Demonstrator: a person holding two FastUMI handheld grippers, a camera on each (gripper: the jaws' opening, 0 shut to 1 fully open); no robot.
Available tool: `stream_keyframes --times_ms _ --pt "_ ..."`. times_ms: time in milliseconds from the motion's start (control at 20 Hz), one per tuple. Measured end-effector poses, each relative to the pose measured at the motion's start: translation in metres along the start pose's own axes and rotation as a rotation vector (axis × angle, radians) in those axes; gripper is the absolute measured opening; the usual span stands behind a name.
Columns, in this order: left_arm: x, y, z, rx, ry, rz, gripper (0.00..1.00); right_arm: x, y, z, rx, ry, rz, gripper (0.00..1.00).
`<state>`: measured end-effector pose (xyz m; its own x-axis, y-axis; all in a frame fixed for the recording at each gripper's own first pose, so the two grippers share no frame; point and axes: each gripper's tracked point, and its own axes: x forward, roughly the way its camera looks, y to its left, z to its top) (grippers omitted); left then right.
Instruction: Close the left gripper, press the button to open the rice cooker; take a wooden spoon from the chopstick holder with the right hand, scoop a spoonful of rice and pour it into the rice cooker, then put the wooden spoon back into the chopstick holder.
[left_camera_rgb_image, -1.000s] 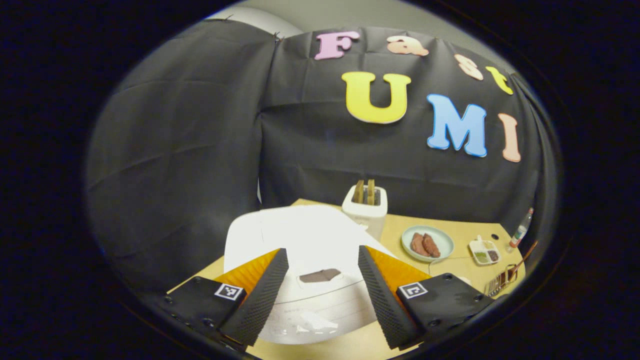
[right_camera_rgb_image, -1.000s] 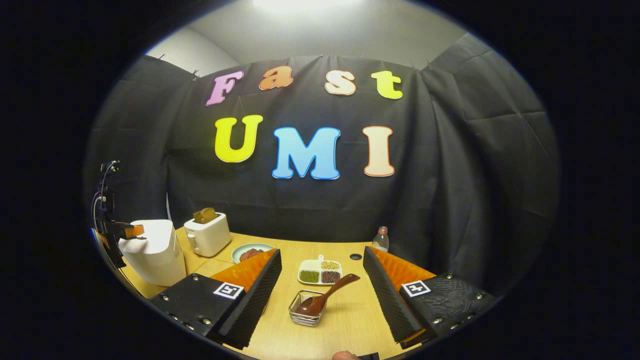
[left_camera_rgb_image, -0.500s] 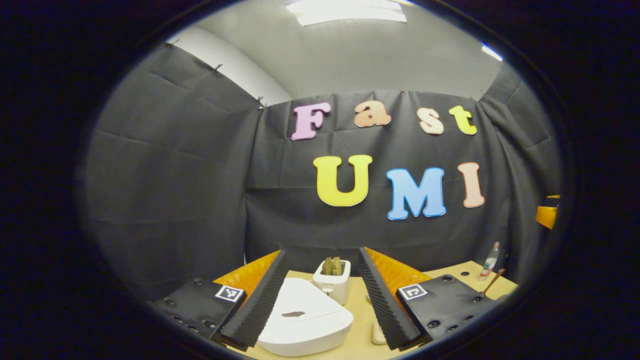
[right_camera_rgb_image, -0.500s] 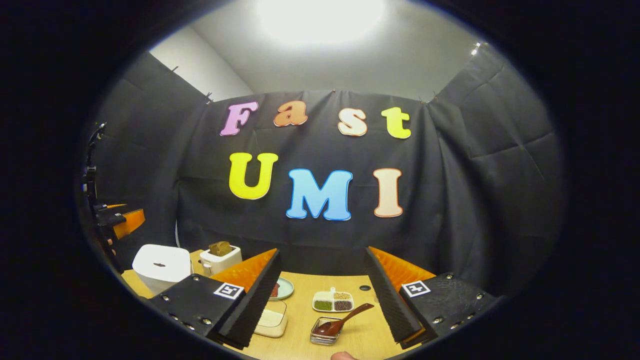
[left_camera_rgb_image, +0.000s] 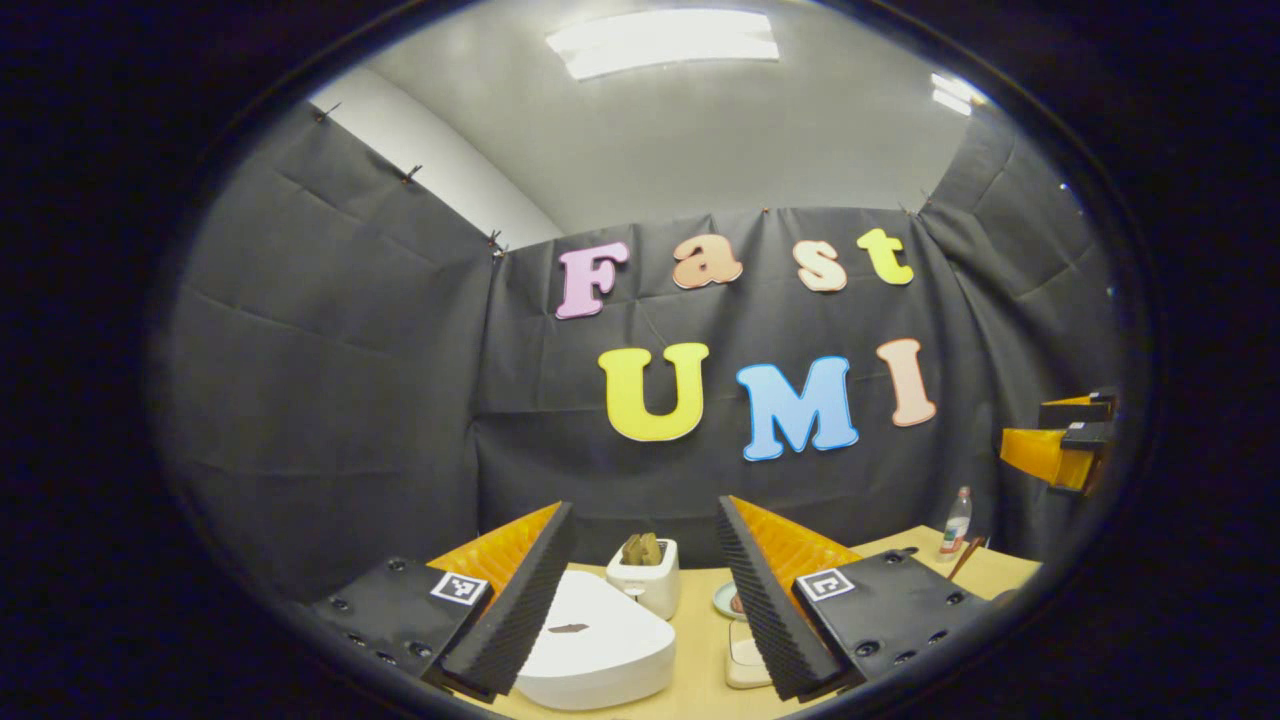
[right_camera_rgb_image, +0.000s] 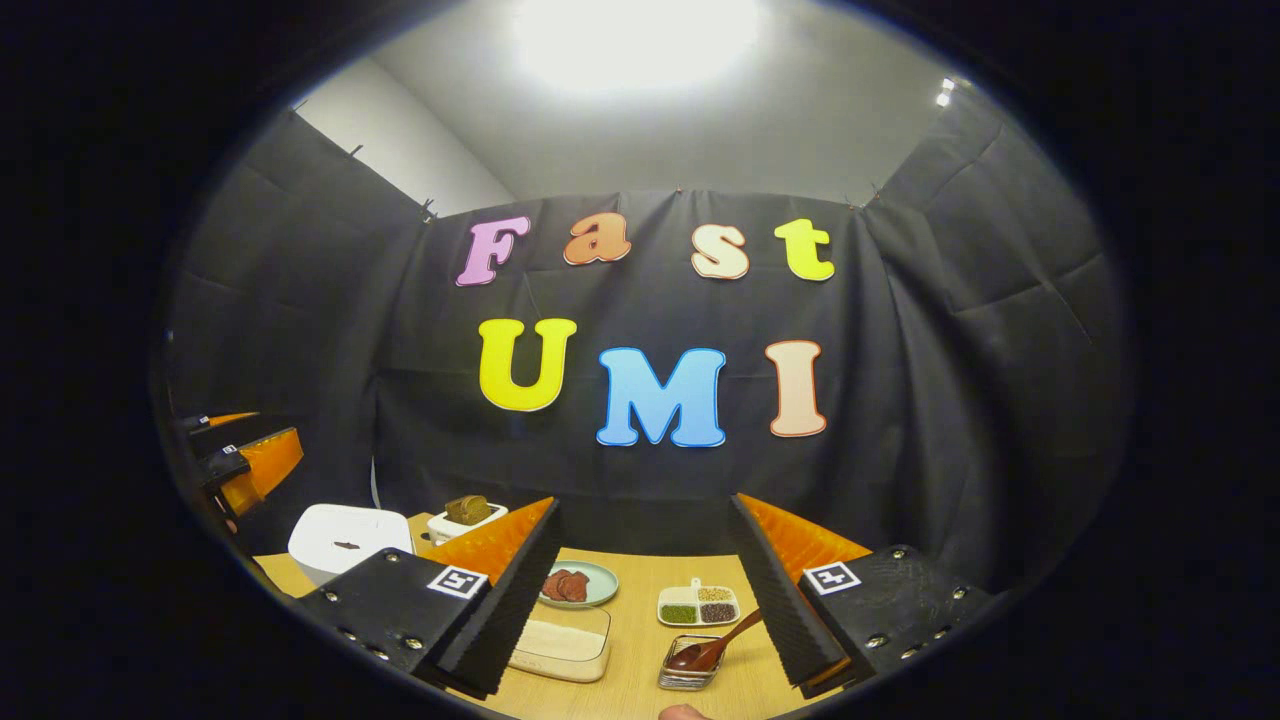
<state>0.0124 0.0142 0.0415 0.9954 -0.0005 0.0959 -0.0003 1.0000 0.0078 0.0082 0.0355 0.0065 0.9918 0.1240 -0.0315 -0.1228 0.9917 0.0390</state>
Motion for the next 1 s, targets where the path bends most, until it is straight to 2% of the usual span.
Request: stream_keyframes --times_ms 300,1000 --pt "0.001 0.007 -0.012 -0.025 0.041 0.007 0.96 0.002 -0.001 -0.007 -0.001 0.028 -0.012 0.99" --pt "0.016 0.014 -0.016 -0.038 0.038 -0.056 0.97 0.003 0.018 0.002 -0.027 -0.005 -0.052 0.99"
